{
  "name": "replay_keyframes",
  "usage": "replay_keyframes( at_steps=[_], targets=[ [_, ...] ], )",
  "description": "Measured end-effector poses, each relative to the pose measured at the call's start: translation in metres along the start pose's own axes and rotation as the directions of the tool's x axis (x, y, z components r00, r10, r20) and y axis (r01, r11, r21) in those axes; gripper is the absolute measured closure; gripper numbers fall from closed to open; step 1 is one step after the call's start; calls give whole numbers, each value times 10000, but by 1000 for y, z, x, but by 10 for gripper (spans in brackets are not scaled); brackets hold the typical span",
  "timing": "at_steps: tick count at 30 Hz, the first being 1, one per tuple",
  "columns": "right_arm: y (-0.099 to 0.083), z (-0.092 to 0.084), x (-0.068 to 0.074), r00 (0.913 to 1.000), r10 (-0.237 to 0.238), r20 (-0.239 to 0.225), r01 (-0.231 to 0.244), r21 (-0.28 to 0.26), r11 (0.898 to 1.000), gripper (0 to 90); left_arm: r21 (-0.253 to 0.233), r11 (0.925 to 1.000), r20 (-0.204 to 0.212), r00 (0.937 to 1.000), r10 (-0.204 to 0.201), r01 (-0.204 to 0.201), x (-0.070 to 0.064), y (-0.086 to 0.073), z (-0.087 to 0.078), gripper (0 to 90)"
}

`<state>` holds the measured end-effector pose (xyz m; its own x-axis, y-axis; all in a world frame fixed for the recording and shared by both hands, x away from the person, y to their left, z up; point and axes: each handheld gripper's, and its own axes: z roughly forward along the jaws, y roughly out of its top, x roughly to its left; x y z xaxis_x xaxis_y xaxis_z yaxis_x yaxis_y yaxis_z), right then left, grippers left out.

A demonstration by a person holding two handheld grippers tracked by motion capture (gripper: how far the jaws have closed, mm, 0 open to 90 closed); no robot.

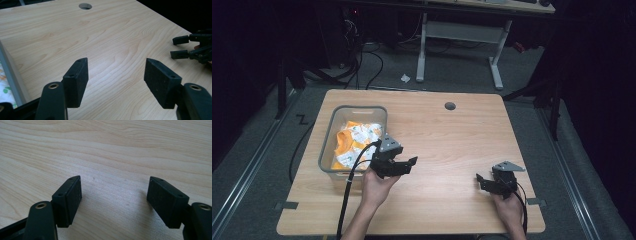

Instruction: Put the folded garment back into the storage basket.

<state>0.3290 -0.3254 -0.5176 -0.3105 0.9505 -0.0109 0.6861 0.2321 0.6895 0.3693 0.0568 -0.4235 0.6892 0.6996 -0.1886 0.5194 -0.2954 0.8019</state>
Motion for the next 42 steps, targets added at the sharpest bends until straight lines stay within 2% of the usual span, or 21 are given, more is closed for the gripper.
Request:
replay_keyframes(
  at_steps=[10,16,22,29,42],
  targets=[
    [0,0,0,10000,0,-2,0,-1,10000,283,115,9999,239,9997,-77,74,-6,-7,11,366],
    [0,0,0,10000,-3,-8,3,-1,10000,283,302,9994,268,9996,131,-139,-12,-7,19,366],
    [0,0,0,10000,-3,-8,3,-3,10000,283,284,9996,542,9985,-64,49,-16,-11,26,366],
    [0,0,0,10000,-2,-8,2,1,10000,283,603,9981,627,9980,71,-109,-20,-15,35,368],
    [0,0,0,10000,-2,-10,2,1,10000,283,772,9969,883,9959,-203,135,-24,-25,48,369]
  ],
)
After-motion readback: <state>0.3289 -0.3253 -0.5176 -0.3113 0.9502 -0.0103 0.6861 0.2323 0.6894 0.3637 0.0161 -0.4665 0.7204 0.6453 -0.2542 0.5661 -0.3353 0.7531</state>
